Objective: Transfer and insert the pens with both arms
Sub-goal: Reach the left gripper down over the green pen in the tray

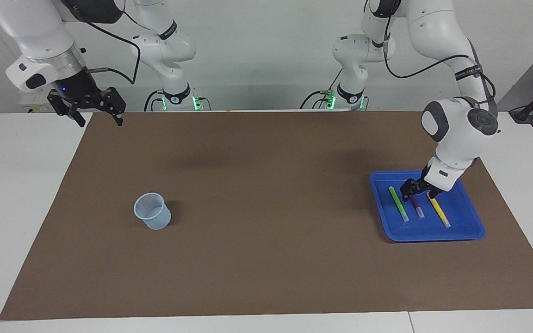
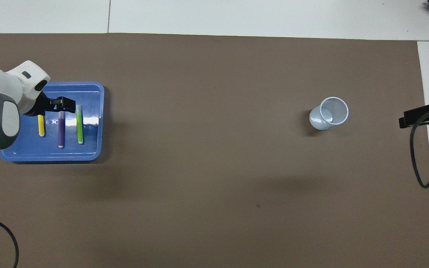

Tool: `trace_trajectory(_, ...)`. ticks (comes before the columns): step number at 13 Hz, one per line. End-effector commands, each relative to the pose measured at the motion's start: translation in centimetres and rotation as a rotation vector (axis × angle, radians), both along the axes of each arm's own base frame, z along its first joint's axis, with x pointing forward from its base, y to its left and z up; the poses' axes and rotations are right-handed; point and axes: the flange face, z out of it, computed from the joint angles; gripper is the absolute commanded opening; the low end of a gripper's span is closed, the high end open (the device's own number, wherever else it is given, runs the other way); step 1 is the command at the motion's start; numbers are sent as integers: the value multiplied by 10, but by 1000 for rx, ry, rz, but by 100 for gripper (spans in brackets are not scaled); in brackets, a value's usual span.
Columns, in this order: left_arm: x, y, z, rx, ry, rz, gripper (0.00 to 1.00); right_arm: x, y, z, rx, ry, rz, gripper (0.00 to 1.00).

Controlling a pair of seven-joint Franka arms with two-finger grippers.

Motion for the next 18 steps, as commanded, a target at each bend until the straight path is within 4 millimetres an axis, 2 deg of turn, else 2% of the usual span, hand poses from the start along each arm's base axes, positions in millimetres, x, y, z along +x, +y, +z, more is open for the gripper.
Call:
trace_trajectory(1,-1,-7,-13,-39,10,13,96,-1,3,-1,12,-16,-1,100)
trace_trajectory(4,-3,-1,-20,-40,3,24,90,-1,7,-1,12,-15,6,100)
trace_trajectory(11,-16,-6,-45,-42,4,33,84,-1,7,-1,12,-16,5,100)
trace_trajectory(13,-15,-6,-46,-46,-7,39,78,-1,7,-1,12,-16,5,100)
trace_trajectory(15,-11,-5,-55,-40,-49,47,77,-1,7,-1,12,-16,5,100)
trace_trajectory(18,-9,-3,-53,-51,-64,64,70,-1,7,-1,12,-16,5,100)
